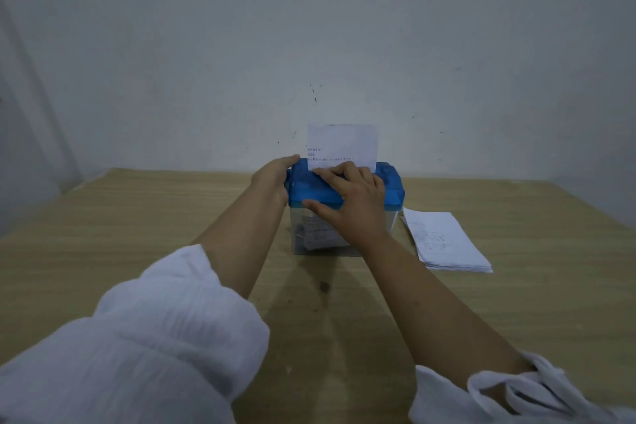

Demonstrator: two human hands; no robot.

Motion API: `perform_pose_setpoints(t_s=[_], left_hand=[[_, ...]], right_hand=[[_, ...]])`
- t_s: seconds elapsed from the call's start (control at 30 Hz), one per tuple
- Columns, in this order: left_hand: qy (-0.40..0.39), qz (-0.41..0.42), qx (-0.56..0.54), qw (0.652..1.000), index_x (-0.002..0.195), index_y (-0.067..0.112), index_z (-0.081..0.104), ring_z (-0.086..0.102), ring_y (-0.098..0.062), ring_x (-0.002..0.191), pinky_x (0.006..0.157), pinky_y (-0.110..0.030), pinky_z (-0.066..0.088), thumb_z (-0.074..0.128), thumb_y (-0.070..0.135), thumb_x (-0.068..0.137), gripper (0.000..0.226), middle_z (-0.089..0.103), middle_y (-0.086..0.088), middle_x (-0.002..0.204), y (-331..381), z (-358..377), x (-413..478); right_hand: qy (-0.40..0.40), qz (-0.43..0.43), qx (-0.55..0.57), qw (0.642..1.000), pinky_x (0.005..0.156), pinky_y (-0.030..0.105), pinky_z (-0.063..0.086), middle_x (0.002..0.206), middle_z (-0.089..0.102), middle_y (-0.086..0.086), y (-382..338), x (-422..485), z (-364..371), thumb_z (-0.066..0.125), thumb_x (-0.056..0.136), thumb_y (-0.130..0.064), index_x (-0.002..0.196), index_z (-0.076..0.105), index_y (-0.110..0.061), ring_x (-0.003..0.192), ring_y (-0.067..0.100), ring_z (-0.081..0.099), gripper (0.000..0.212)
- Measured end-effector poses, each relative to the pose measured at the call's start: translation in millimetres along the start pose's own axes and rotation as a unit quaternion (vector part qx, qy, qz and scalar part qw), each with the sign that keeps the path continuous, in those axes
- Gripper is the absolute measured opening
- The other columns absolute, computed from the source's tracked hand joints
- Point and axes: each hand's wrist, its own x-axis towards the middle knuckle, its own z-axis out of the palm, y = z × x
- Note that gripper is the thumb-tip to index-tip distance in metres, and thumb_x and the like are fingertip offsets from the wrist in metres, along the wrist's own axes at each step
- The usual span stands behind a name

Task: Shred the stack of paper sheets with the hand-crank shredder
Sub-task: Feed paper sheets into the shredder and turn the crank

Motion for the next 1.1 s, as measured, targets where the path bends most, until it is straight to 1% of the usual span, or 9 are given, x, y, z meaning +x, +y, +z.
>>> perform_pose_setpoints(t_s=[0.13,0.37,0.47,0.57,0.63,0.73,0.87,0.97,1.1], left_hand=[[0.032,0.038,0.021,0.999,0.106,-0.003,0.058,0.052,-0.021,0.062,0.043,-0.028,0.046,0.066,0.014,0.084,0.029,0.054,-0.009,0.076,3,-2,1],[0.061,0.085,-0.006,0.994,0.074,0.003,0.051,0.049,-0.019,0.061,0.033,-0.022,0.046,0.062,-0.005,0.082,0.016,0.051,-0.008,0.078,6,4,3],[0.059,0.154,0.01,0.986,0.089,0.009,0.057,0.053,-0.023,0.074,0.054,-0.028,0.049,0.058,-0.009,0.083,0.019,0.054,-0.006,0.078,2,7,3],[0.053,0.182,-0.024,0.982,0.121,0.005,0.058,0.057,-0.023,0.092,0.082,-0.04,0.053,0.059,-0.012,0.082,0.043,0.062,-0.01,0.106,-3,6,3],[0.06,0.212,-0.038,0.975,0.13,0.005,0.052,0.061,-0.019,0.101,0.081,-0.035,0.055,0.057,-0.017,0.08,0.055,0.062,-0.01,0.119,-3,6,5],[0.06,0.264,-0.034,0.962,0.119,0.009,0.055,0.063,-0.01,0.093,0.063,-0.019,0.05,0.047,-0.026,0.077,0.055,0.064,-0.009,0.117,-3,6,4],[0.058,0.285,-0.049,0.955,0.115,0.003,0.059,0.064,-0.005,0.079,0.07,-0.019,0.053,0.07,0.0,0.08,0.037,0.069,-0.006,0.102,-6,-1,-6],[0.085,0.298,-0.094,0.946,0.083,0.009,0.064,0.069,-0.012,0.08,0.073,-0.019,0.054,0.068,0.03,0.085,0.022,0.072,-0.002,0.083,-8,-5,-14],[0.079,0.312,-0.122,0.939,0.073,0.011,0.059,0.069,-0.014,0.085,0.081,-0.022,0.053,0.067,0.022,0.087,0.02,0.071,-0.004,0.08,-18,-14,-20]], right_hand=[[-0.015,0.002,0.008,1.0,0.085,0.024,0.018,0.104,0.055,-0.004,1,1,-2,0.057,0.075,-0.058,0.123,0.061,-0.027,0.098,0.017,0.048,0.058],[-0.014,0.004,0.011,1.0,0.086,0.022,0.017,0.105,0.054,-0.005,1,1,-2,0.056,0.075,-0.059,0.123,0.061,-0.028,0.098,0.015,0.046,0.057],[-0.008,0.003,0.017,1.0,0.083,0.021,0.017,0.104,0.054,-0.005,2,1,-1,0.057,0.075,-0.06,0.123,0.061,-0.028,0.097,0.013,0.045,0.057],[-0.001,0.0,0.013,1.0,0.082,0.02,0.016,0.103,0.054,-0.006,1,1,1,0.052,0.075,-0.065,0.122,0.062,-0.029,0.095,0.01,0.043,0.06],[-0.015,0.006,0.018,1.0,0.083,0.021,0.017,0.104,0.053,-0.006,2,2,-1,0.057,0.075,-0.06,0.123,0.061,-0.029,0.097,0.012,0.044,0.057],[-0.031,0.012,0.02,0.999,0.085,0.023,0.016,0.106,0.051,-0.005,2,4,-3,0.06,0.076,-0.056,0.125,0.06,-0.03,0.1,0.015,0.044,0.056],[-0.036,0.017,0.021,0.999,0.086,0.023,0.017,0.107,0.051,-0.005,2,3,-4,0.058,0.076,-0.058,0.125,0.059,-0.03,0.101,0.015,0.044,0.057],[-0.038,0.016,0.019,0.999,0.086,0.023,0.017,0.107,0.051,-0.005,3,3,-5,0.063,0.077,-0.056,0.126,0.058,-0.031,0.101,0.014,0.043,0.055],[-0.038,0.02,0.023,0.999,0.086,0.024,0.019,0.106,0.051,-0.005,2,4,-6,0.062,0.076,-0.059,0.126,0.058,-0.032,0.1,0.014,0.044,0.057]])
